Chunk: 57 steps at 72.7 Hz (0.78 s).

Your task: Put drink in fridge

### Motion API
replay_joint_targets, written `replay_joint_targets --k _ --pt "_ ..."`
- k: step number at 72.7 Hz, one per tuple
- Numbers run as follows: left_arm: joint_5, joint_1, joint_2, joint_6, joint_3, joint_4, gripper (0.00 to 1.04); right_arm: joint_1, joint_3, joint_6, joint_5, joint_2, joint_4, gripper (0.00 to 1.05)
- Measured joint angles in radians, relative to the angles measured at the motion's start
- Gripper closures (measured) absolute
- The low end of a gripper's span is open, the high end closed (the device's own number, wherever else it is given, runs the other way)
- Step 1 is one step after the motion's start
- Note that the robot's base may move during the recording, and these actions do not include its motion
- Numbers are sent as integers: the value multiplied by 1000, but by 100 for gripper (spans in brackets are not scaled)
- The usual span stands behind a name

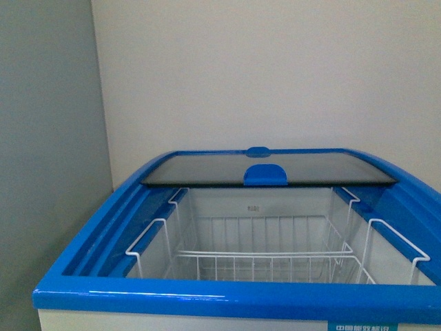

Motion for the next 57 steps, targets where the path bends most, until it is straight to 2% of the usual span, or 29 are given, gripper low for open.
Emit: replay_joint_targets --k 57 --pt "0 0 0 0 0 0 8 0 0 0 0 0 0 7"
